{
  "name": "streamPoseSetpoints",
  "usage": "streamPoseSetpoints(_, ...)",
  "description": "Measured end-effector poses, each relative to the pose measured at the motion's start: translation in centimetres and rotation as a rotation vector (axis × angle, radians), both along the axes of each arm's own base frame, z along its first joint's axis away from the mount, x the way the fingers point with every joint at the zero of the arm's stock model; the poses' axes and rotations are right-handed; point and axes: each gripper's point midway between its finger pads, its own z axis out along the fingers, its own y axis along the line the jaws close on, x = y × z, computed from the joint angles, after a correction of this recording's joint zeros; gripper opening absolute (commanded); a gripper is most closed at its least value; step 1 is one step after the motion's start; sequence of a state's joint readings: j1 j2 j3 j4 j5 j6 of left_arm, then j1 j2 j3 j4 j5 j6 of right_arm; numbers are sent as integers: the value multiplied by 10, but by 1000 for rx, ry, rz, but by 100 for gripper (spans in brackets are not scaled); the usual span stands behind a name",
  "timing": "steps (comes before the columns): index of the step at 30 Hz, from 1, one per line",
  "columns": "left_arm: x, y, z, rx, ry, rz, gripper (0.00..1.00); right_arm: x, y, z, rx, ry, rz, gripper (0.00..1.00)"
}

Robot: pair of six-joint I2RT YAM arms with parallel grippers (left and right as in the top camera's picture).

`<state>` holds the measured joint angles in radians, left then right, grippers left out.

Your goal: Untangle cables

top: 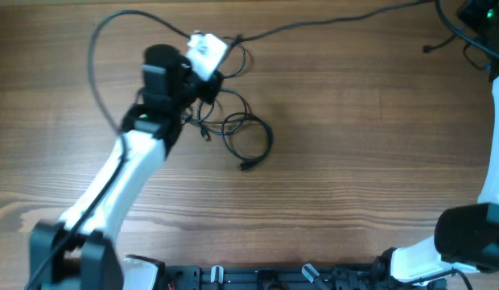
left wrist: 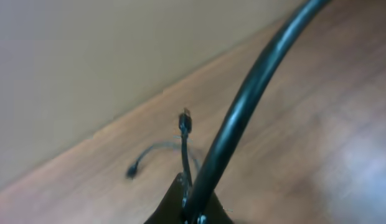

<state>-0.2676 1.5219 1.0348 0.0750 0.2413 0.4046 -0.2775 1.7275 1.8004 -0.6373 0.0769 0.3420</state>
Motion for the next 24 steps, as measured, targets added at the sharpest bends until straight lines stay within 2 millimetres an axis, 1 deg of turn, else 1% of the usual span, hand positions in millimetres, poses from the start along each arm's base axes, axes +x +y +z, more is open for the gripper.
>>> streamPoseSetpoints(2,10,-21,-8,8,-39,-26,4,5,-18,-14,-73,42,-33,4)
streamPoseSetpoints(3,12,-28,-11,9,-52,-35,4,8,-29,-22,-105,64,-50,4)
streamPoseSetpoints(4,15,-44,-18,8,-73,-60,4,11,-42,-38,-129,105,-69,4)
streamPoseSetpoints(6,16,-61,-32,14,-70,-90,4,14,-63,-63,-150,158,-100,4)
streamPoseSetpoints(7,17,-70,-37,14,-80,-104,4,16,-78,-77,-158,179,-121,4)
streamPoseSetpoints(8,16,-82,-48,17,-73,-125,4,17,-96,-94,-159,204,-143,4)
streamPoseSetpoints(9,15,-89,-55,20,-71,-139,4,15,-108,-107,-154,224,-161,4)
streamPoseSetpoints(11,16,-106,-63,9,-97,-167,4,11,-136,-132,-142,250,-198,4)
streamPoseSetpoints(12,15,-115,-68,4,-107,-184,4,9,-145,-140,-137,255,-207,4)
streamPoseSetpoints(15,3,-149,-74,-12,-146,-249,4,10,-184,-165,-124,222,-230,4)
streamPoseSetpoints(16,-1,-156,-76,-14,-150,-261,4,13,-194,-166,-128,190,-233,4)
streamPoseSetpoints(17,-2,-163,-82,-9,-149,-271,4,20,-206,-163,-145,135,-236,4)
streamPoseSetpoints(19,-3,-167,-100,6,-121,-275,4,30,-219,-155,-183,55,-221,5)
streamPoseSetpoints(21,-3,-167,-124,26,-82,-277,4,45,-223,-142,-244,-27,-179,5)
streamPoseSetpoints(22,-3,-167,-134,36,-65,-278,4,56,-220,-131,-292,-80,-129,5)
streamPoseSetpoints(23,-4,-166,-149,48,-40,-279,4,66,-214,-124,-330,-113,-77,5)
streamPoseSetpoints(24,-4,-166,-154,52,-33,-278,4,73,-211,-119,-367,-144,-37,5)
